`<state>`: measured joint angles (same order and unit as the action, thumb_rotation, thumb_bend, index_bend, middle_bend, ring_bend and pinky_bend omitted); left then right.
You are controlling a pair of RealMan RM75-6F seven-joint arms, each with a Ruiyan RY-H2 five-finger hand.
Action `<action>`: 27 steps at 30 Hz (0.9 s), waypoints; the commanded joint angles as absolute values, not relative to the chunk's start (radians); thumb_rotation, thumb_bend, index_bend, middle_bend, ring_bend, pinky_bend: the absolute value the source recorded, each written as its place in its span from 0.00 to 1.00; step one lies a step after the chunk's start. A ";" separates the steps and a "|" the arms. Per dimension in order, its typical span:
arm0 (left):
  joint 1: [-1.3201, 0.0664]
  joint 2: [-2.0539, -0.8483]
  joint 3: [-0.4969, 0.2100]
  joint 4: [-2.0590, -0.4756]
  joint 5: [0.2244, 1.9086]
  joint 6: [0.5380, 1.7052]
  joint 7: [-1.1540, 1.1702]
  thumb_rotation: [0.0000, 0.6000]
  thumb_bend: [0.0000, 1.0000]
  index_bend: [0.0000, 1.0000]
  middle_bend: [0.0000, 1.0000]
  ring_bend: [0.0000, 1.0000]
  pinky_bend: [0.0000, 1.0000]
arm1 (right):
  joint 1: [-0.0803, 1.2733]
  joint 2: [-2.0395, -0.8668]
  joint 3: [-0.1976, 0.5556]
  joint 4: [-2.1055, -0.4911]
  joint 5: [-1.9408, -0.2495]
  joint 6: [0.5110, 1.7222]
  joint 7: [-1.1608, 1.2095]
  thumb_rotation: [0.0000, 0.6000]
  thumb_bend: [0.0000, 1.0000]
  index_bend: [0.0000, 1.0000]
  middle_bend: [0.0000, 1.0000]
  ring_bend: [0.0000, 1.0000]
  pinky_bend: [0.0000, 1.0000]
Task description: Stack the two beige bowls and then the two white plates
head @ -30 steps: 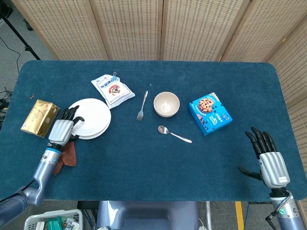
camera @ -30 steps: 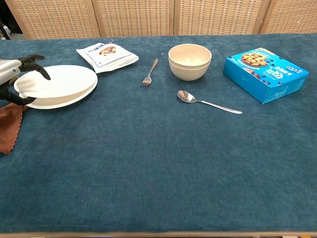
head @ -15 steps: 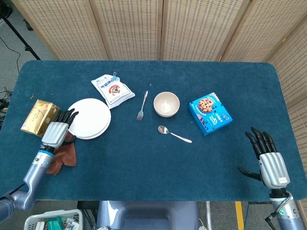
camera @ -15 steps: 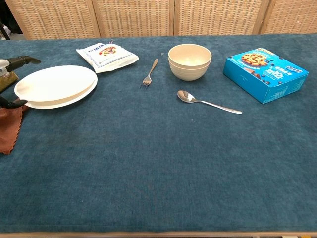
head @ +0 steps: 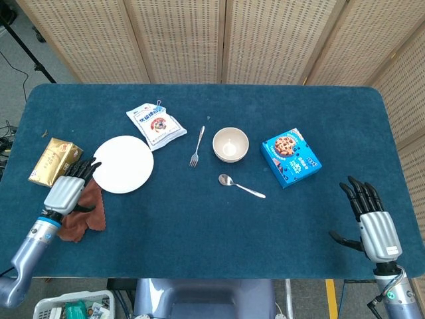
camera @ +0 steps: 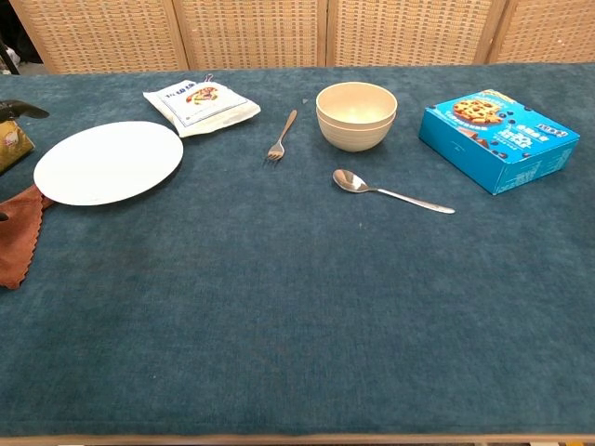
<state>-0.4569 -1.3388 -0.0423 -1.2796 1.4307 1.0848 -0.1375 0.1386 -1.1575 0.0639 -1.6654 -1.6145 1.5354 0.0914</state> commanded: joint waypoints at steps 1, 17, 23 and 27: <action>-0.440 -1.303 -0.030 -1.334 1.423 1.080 -0.161 1.00 0.10 0.00 0.00 0.00 0.00 | 0.137 -1.155 0.064 -1.667 -1.616 1.538 0.095 1.00 0.00 0.00 0.00 0.00 0.00; -0.340 -1.232 0.016 -1.449 1.453 1.187 -0.251 1.00 0.10 0.00 0.00 0.00 0.00 | 0.137 -1.148 0.061 -1.677 -1.637 1.547 0.106 1.00 0.00 0.00 0.00 0.00 0.00; -0.229 -1.200 0.053 -1.472 1.479 1.348 -0.202 1.00 0.10 0.00 0.00 0.00 0.00 | 0.134 -1.143 0.060 -1.678 -1.645 1.556 0.113 1.00 0.00 0.00 0.00 0.00 0.00; -0.176 -1.188 0.059 -1.463 1.487 1.425 -0.216 1.00 0.10 0.00 0.00 0.00 0.00 | 0.132 -1.141 0.061 -1.679 -1.647 1.561 0.113 1.00 0.00 0.00 0.00 0.00 0.00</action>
